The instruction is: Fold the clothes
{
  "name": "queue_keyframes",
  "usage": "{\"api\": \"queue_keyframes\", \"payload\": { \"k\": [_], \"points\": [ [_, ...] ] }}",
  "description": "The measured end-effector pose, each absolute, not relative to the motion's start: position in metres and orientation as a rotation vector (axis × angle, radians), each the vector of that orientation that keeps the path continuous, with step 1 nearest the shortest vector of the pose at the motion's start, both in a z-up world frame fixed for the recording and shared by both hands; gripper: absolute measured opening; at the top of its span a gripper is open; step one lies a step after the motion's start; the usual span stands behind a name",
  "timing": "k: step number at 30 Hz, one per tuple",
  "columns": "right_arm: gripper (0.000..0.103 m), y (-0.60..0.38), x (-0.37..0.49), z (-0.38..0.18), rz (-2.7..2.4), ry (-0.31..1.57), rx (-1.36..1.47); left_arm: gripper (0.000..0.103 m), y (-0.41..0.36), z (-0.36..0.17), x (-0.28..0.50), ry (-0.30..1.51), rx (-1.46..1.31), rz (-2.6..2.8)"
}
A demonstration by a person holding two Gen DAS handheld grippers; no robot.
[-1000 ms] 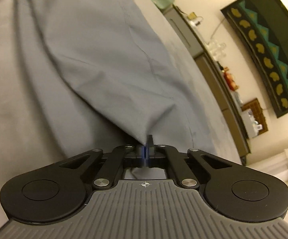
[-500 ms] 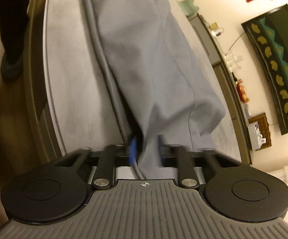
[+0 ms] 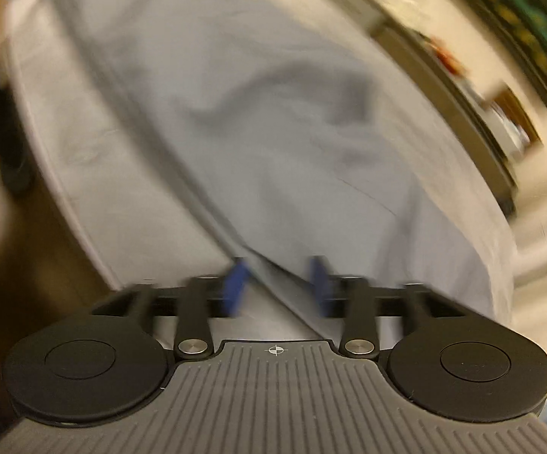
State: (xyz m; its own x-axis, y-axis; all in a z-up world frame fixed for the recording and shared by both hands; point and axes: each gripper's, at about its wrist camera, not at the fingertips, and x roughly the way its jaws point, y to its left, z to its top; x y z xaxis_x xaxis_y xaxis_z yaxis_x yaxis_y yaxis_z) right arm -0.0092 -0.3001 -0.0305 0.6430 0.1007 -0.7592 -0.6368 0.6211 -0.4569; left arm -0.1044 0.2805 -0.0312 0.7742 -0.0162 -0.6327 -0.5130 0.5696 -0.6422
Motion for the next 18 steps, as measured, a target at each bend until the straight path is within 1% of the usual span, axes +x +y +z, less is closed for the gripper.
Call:
{"api": "queue_keyframes", "payload": {
  "k": [1, 3, 5, 7, 8, 9, 10, 14, 16, 18],
  "points": [
    [0.058, -0.315, -0.004, -0.025, 0.421, 0.775, -0.723, 0.056, 0.281, -0.03, -0.101, 0.628, -0.933, 0.318],
    [0.058, -0.344, 0.006, -0.02, 0.307, 0.786, -0.631, 0.056, 0.281, -0.03, -0.094, 0.616, -0.937, 0.321],
    [0.058, -0.366, 0.013, -0.021, 0.21, 0.795, -0.62, 0.054, 0.28, -0.032, -0.088, 0.637, -0.924, 0.318],
    [0.057, -0.373, 0.018, -0.027, 0.181, 0.804, -0.671, 0.029, 0.278, -0.034, -0.082, 0.666, -0.9, 0.312],
    [0.057, -0.373, 0.02, -0.032, 0.176, 0.799, -0.727, 0.026, 0.276, -0.034, -0.08, 0.671, -0.885, 0.305],
    [0.057, -0.372, 0.02, -0.036, 0.173, 0.793, -0.783, 0.021, 0.275, -0.033, -0.08, 0.67, -0.874, 0.302],
    [0.057, -0.369, 0.018, -0.042, 0.187, 0.788, -0.835, 0.019, 0.274, -0.033, -0.081, 0.668, -0.865, 0.301],
    [0.059, -0.373, 0.024, -0.052, 0.234, 0.783, -0.984, 0.019, 0.276, -0.035, -0.085, 0.671, -0.859, 0.296],
    [0.06, -0.399, 0.039, -0.033, 0.186, 0.834, -0.826, 0.02, 0.282, -0.039, -0.089, 0.67, -0.881, 0.294],
    [0.062, -0.452, 0.055, -0.01, 0.085, 0.847, -0.478, 0.02, 0.283, -0.041, -0.091, 0.663, -0.899, 0.288]
  ]
}}
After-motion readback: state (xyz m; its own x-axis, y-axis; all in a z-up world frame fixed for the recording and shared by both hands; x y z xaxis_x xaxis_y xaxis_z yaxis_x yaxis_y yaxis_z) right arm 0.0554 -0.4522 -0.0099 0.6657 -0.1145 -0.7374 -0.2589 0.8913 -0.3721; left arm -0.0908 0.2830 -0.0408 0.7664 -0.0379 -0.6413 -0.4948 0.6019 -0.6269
